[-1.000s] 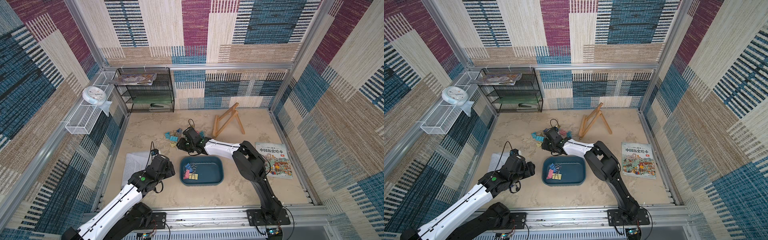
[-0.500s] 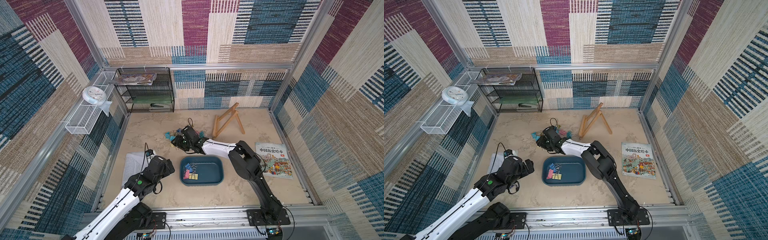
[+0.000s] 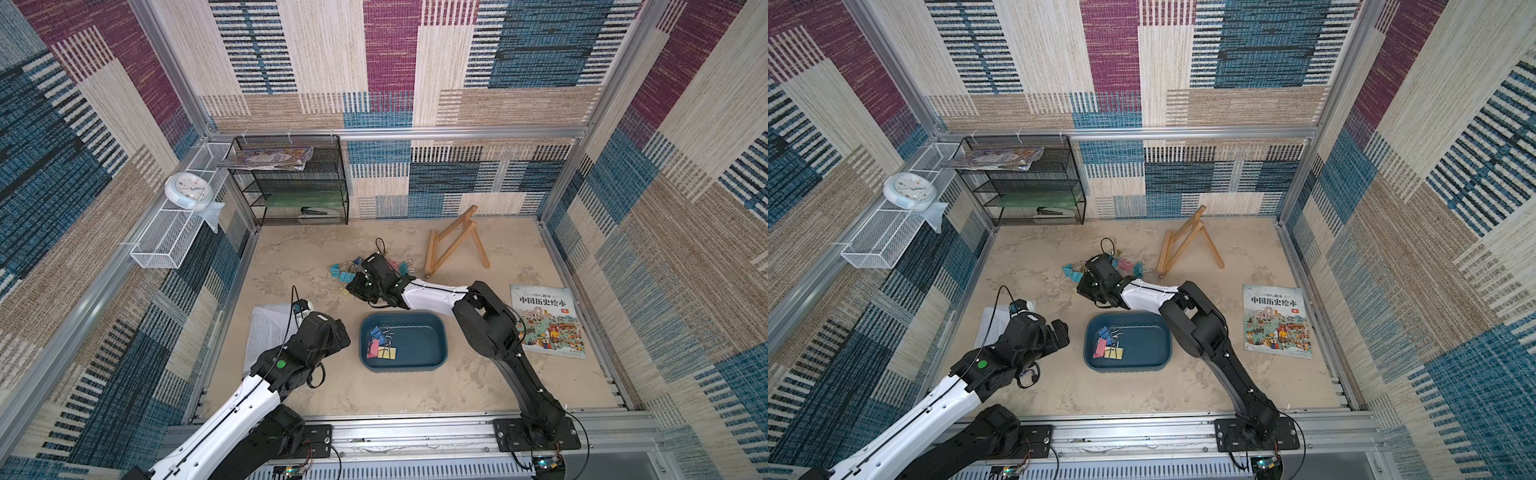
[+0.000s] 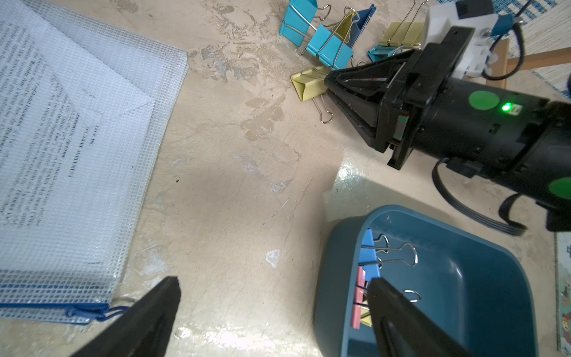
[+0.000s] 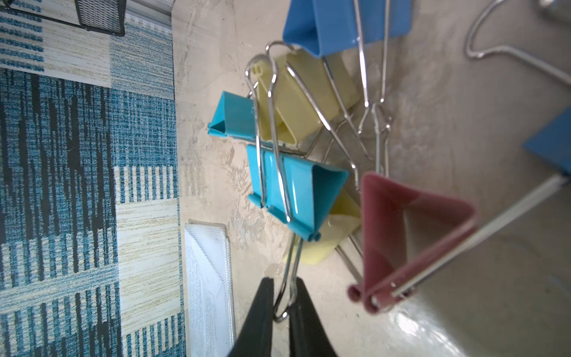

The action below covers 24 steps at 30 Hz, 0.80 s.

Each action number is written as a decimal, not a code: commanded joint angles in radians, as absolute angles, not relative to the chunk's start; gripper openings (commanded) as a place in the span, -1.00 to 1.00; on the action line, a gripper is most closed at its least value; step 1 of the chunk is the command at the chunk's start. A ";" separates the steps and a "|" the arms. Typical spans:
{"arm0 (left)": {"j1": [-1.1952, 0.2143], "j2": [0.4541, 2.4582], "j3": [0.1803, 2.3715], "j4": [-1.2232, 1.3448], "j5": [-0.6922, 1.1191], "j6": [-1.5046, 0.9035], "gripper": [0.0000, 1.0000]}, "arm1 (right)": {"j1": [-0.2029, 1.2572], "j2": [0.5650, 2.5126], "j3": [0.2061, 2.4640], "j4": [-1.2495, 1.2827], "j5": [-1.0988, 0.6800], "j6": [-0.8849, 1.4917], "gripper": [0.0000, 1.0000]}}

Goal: Put the binder clips in the storage box
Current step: Pick up the binder clip at the center of the board.

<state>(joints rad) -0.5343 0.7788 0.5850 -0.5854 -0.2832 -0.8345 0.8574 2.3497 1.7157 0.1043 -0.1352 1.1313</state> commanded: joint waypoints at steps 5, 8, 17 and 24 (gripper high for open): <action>-0.535 0.770 0.584 -0.580 -0.275 -0.815 0.97 | 0.859 2.284 1.611 0.162 -0.169 1.123 -0.96; -0.534 0.771 0.582 -0.573 -0.281 -0.804 0.98 | 0.861 2.239 1.558 0.185 -0.193 1.118 -1.00; -0.534 0.767 0.555 -0.546 -0.292 -0.804 0.98 | 0.873 2.017 1.372 0.204 -0.253 1.043 -1.00; -0.534 0.720 0.515 -0.499 -0.273 -0.822 0.99 | 0.896 1.813 1.187 0.121 -0.265 0.951 -1.00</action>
